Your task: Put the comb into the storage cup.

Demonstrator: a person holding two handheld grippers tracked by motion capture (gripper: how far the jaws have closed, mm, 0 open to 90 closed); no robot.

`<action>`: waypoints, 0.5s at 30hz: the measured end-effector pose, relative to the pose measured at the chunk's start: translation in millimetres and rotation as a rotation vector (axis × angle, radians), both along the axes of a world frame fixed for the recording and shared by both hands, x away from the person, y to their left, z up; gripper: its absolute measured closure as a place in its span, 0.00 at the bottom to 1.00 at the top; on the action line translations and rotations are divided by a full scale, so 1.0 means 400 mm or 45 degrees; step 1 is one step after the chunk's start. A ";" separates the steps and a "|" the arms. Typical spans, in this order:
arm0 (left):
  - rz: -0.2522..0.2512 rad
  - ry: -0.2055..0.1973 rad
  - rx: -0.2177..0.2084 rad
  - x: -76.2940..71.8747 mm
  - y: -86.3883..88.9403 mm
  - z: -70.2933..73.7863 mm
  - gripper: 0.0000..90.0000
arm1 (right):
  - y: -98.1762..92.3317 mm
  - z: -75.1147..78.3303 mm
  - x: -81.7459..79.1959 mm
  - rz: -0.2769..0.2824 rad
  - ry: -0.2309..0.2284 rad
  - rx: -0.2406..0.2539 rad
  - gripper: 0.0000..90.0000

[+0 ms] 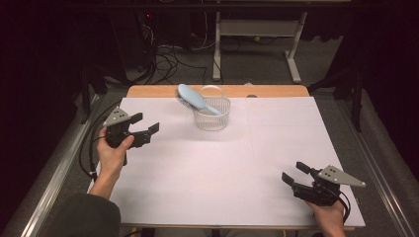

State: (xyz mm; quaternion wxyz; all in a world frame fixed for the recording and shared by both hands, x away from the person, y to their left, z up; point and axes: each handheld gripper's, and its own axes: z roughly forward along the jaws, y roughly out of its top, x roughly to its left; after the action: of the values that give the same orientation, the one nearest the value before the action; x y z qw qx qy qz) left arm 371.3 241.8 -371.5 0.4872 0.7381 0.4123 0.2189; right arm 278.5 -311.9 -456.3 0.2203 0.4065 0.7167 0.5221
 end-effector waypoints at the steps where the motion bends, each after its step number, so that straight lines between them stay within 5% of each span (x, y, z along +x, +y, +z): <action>1: 0.001 -0.001 0.000 -0.004 0.003 0.000 0.29 | 0.000 0.000 0.000 -0.004 0.002 0.000 0.32; 15: 0.041 -0.006 -0.020 -0.053 0.061 -0.010 0.29 | 0.004 -0.001 0.002 -0.013 0.006 -0.003 0.32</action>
State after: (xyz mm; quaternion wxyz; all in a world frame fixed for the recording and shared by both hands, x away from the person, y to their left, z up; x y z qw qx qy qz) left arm 350.1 266.2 -375.5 0.4903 0.7271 0.4247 0.2250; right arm 279.3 -310.1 -456.5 0.2219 0.4112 0.7158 0.5190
